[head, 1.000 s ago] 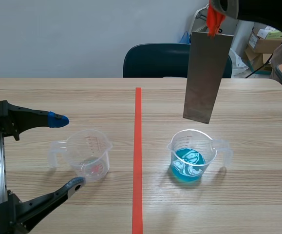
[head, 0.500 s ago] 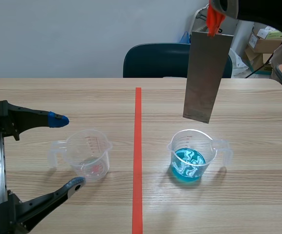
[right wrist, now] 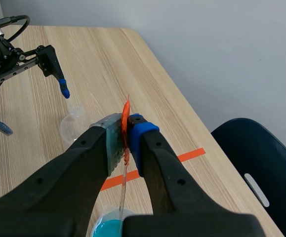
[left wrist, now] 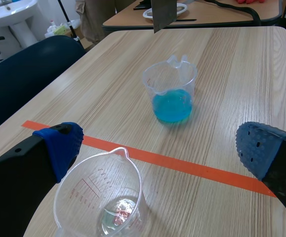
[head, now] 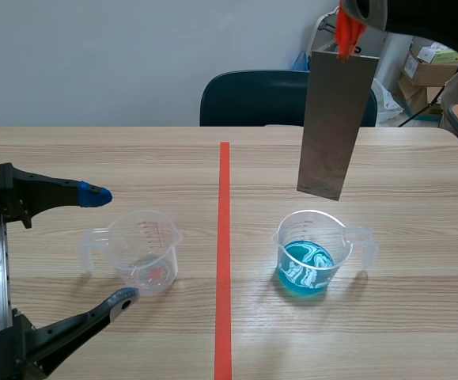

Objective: Do the redox reaction experiment

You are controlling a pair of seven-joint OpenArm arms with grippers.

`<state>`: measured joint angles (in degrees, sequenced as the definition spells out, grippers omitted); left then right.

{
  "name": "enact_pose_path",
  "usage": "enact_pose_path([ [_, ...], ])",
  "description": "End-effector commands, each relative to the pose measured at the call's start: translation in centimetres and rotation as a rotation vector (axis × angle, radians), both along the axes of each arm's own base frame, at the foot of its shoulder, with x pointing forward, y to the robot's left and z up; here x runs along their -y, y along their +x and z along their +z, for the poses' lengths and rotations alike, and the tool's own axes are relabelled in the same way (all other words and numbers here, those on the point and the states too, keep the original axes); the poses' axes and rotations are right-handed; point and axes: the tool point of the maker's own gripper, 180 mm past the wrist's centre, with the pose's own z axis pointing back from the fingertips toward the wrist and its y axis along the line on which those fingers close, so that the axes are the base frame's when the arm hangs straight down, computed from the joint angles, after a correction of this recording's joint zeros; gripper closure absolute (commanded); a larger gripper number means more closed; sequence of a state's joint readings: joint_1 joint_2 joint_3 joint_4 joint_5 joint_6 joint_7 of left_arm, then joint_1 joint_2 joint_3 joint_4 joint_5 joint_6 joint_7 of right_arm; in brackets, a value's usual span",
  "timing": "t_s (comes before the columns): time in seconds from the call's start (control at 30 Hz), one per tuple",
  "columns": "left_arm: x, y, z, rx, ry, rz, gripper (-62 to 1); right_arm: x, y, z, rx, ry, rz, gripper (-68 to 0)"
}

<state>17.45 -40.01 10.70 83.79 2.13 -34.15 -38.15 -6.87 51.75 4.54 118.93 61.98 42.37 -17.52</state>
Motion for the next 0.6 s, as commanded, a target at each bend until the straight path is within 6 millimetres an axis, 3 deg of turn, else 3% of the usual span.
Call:
enact_pose_path([
  [0.0,0.34,0.16,1.06,0.025,-0.036,-0.002,-62.3,-0.27,-0.25,0.9,0.027,0.014,0.017,-1.0],
  [0.57,0.36,0.14,1.14,0.026,-0.041,-0.003,-62.3,-0.27,-0.25,0.9,0.027,0.014,0.017,-1.0],
])
